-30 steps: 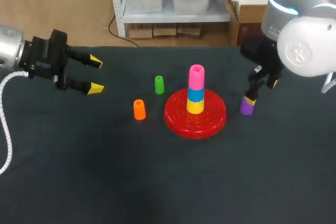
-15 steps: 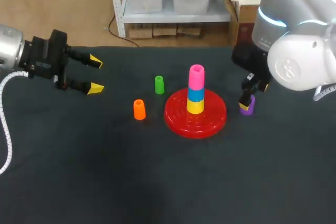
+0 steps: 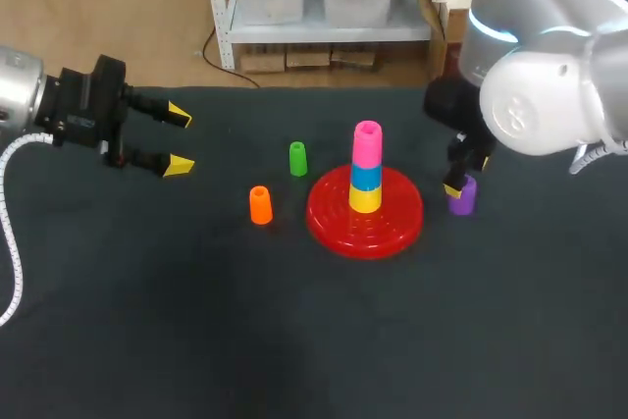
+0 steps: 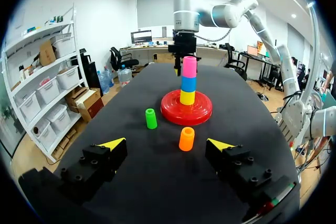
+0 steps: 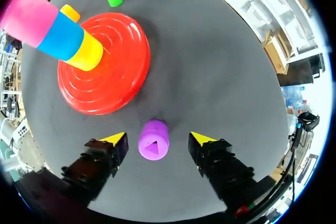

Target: Pick up and stack the cylinders on the red base in this order: pink,purple,orange,green

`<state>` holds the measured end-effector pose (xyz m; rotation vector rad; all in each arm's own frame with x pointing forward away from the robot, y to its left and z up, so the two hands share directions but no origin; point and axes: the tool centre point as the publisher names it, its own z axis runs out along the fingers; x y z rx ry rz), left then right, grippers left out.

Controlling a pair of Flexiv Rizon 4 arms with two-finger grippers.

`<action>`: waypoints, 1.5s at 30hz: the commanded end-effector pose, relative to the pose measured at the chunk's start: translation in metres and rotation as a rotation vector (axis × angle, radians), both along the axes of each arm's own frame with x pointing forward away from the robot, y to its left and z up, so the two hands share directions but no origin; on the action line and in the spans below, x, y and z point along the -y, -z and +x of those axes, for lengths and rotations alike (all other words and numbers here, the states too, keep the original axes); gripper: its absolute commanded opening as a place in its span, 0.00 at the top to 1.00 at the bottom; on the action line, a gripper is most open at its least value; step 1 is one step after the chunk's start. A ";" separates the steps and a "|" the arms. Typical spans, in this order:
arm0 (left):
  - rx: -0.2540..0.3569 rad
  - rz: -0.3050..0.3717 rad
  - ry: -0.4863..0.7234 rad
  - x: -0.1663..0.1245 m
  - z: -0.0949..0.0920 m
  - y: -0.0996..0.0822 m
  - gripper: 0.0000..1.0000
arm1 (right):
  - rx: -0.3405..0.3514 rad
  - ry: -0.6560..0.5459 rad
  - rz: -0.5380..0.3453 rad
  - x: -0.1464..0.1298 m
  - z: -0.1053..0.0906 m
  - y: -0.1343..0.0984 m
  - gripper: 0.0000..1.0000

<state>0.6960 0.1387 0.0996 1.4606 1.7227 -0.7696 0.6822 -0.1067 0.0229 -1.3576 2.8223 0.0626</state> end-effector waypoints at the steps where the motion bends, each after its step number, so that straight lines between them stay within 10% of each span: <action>1: 0.002 -0.001 0.001 -0.001 -0.001 0.000 0.00 | -0.001 0.002 0.002 0.000 -0.002 0.002 0.48; 11: 0.002 -0.001 0.001 -0.001 -0.001 0.000 0.00 | 0.000 0.009 -0.014 0.001 -0.006 0.002 0.58; 14: 0.002 -0.001 0.001 -0.001 -0.001 0.000 0.00 | 0.023 0.000 -0.023 0.001 -0.006 -0.002 1.00; 31: 0.002 -0.001 0.001 -0.001 -0.001 0.000 0.00 | 0.204 -0.355 0.073 -0.073 0.007 -0.176 1.00; 45: 0.002 -0.001 0.001 -0.001 -0.001 0.000 0.00 | 0.055 -0.505 0.080 -0.132 0.016 -0.183 1.00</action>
